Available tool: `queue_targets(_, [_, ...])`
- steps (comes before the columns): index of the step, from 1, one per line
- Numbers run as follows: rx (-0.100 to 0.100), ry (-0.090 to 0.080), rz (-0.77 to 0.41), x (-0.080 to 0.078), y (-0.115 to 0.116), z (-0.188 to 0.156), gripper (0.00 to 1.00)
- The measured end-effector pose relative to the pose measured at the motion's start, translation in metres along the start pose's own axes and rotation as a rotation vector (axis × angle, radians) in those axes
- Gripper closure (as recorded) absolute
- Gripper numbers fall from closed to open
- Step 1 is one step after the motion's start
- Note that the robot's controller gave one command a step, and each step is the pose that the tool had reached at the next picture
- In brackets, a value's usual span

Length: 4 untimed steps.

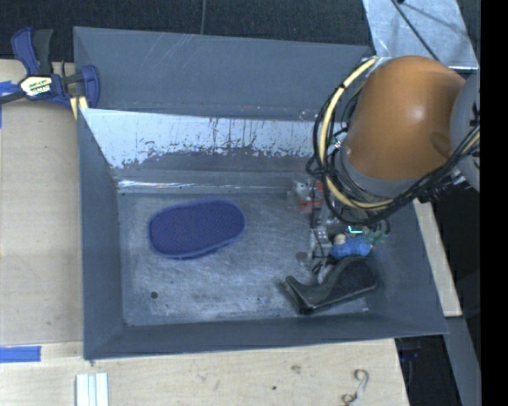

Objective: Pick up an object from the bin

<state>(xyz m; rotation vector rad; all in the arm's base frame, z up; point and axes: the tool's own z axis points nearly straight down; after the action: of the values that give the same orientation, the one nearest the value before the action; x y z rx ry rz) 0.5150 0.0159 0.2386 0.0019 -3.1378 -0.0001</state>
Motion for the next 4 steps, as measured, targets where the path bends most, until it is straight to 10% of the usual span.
queue_targets(1, [0.003, 0.003, 0.012, 0.023, -0.064, 0.081, 0.00])
queue_targets(3, [0.004, -0.010, -0.240, -0.054, -0.143, 0.157, 0.00])
queue_targets(4, [0.012, -0.049, -0.239, -0.061, -0.144, 0.154, 1.00])
